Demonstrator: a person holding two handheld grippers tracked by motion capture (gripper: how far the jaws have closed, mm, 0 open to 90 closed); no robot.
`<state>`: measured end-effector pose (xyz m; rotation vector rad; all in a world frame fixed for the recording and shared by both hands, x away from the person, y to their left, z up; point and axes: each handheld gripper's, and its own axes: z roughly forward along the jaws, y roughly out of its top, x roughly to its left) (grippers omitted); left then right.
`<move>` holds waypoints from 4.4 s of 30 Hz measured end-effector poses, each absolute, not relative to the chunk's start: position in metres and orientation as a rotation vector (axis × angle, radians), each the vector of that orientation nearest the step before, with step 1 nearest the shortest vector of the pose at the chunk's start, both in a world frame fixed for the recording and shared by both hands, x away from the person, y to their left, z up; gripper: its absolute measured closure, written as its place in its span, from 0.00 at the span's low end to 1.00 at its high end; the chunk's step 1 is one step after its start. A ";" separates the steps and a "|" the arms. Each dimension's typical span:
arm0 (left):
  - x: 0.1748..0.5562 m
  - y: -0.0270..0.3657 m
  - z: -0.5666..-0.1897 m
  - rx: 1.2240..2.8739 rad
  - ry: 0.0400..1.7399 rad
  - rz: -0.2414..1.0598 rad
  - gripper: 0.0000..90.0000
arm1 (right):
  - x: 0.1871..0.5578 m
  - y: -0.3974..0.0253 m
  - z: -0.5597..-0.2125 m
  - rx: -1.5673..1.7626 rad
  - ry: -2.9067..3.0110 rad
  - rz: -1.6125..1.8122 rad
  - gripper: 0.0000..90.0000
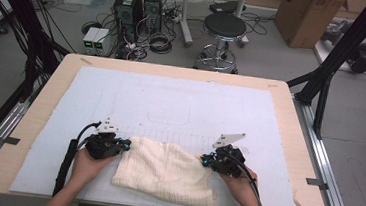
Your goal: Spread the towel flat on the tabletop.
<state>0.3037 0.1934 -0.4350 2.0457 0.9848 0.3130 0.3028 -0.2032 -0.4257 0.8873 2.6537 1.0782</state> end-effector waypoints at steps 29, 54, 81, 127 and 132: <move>0.396 0.194 -0.388 1.863 1.043 0.457 0.74 | 0.412 -0.211 -0.385 1.066 2.370 1.117 0.63; 0.271 0.223 -0.415 1.851 0.838 0.366 0.62 | 0.292 -0.206 -0.409 0.847 2.456 1.319 0.52; 0.274 0.187 -0.446 2.078 0.816 0.373 0.81 | 0.268 -0.194 -0.441 0.761 2.613 1.200 0.59; 0.312 0.181 -0.414 2.111 0.850 0.299 0.78 | 0.284 -0.203 -0.443 0.828 2.582 1.172 0.58; 0.303 0.179 -0.430 2.169 0.850 0.253 0.78 | 0.281 -0.204 -0.442 0.825 2.589 1.175 0.58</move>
